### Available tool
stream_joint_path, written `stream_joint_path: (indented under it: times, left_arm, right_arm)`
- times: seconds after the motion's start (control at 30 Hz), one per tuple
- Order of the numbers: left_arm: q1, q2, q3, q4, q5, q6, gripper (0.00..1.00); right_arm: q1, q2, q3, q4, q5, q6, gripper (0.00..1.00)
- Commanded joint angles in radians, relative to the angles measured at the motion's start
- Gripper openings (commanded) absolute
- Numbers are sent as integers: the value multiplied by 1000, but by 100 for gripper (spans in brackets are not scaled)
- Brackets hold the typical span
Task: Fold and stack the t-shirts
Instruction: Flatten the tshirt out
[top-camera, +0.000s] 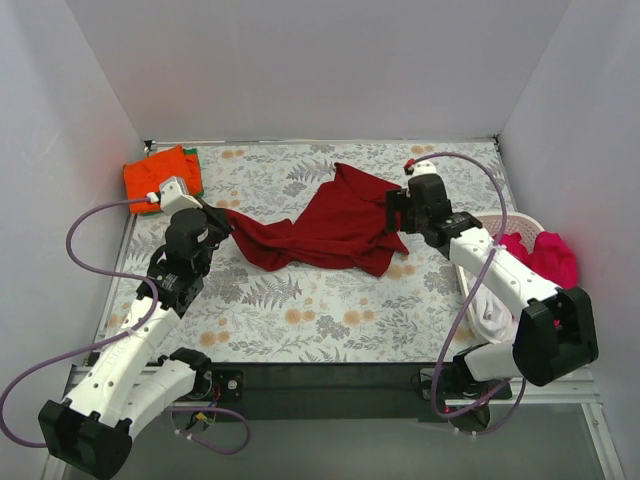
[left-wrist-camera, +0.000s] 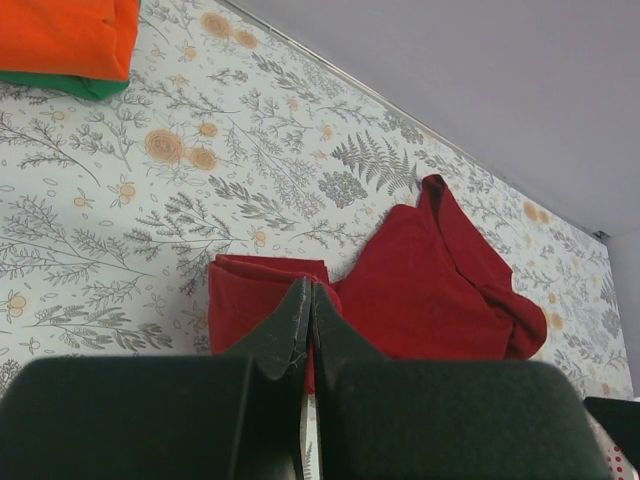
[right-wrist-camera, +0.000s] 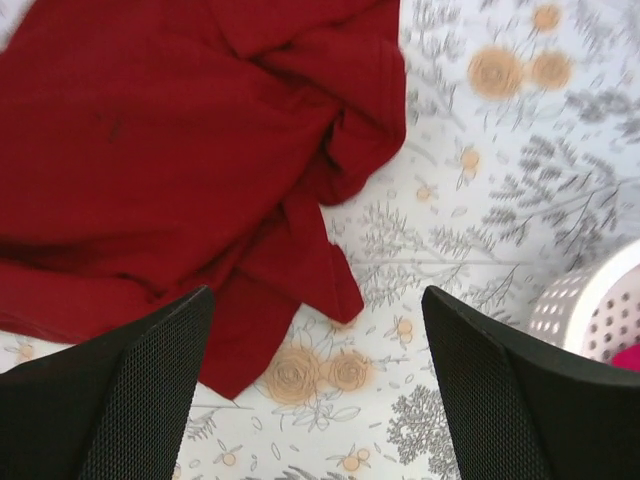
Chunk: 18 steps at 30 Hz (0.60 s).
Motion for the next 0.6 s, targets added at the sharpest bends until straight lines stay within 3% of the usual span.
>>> stream_joint_path:
  times: [0.0,0.4,0.57]
  left_arm:
    - [-4,-15,-2,15,15,1,0]
    - [-13,-12,-1,13,34,6,0]
    - [-16,-15,5,7,29,9,0]
  right_arm:
    - [-2,25,-67,45,-29,49,77]
    - [-50,201,-113,179,-34,35,72]
    - [-79,255,-113,184,-60,17,64]
